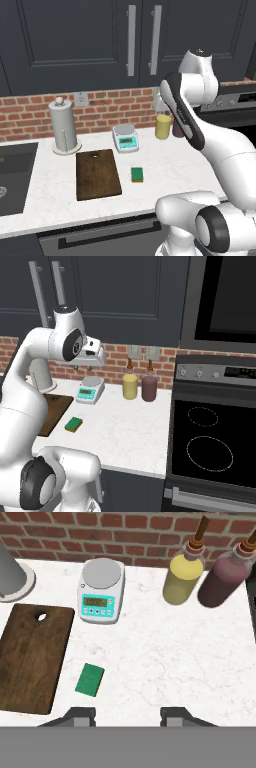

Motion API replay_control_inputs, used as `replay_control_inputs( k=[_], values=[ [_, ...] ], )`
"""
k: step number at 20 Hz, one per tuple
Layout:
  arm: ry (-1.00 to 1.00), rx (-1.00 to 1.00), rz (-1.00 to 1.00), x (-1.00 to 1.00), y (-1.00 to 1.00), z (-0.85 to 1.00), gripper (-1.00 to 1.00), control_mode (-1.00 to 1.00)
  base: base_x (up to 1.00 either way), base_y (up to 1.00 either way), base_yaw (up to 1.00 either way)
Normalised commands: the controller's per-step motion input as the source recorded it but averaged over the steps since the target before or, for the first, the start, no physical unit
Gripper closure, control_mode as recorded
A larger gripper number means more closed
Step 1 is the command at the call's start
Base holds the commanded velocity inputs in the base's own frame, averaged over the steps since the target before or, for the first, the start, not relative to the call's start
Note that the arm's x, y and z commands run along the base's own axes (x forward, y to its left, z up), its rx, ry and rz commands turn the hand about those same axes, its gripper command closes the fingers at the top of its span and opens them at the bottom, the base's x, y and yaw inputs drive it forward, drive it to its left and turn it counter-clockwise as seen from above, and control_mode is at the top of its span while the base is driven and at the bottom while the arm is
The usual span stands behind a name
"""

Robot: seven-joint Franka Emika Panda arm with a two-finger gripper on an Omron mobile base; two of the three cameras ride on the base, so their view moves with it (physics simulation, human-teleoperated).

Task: Pick up the sponge from the counter and clean the cutting board by briefly scrubbing or pressing down on the cutting board. Once finished, release the sponge.

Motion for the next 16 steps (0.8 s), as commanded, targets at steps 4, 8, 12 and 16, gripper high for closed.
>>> replay_control_inputs(
  k=[4,8,12,16],
  values=[
    [0.04,0.07,0.0,0.0,0.06,-0.23,-1.0,-1.0,0.0,0.0,0.0],
    [0.09,0.07,-0.01,0.0,0.5,-0.9,-1.0,-1.0,0.0,0.0,0.0],
    [0.15,0.04,-0.07,0.07,0.62,-1.0,-1.0,-1.0,0.0,0.0,0.0],
    [0.15,0.1,-0.12,0.01,0.58,-1.0,-1.0,-1.0,0.0,0.0,0.0]
  ],
)
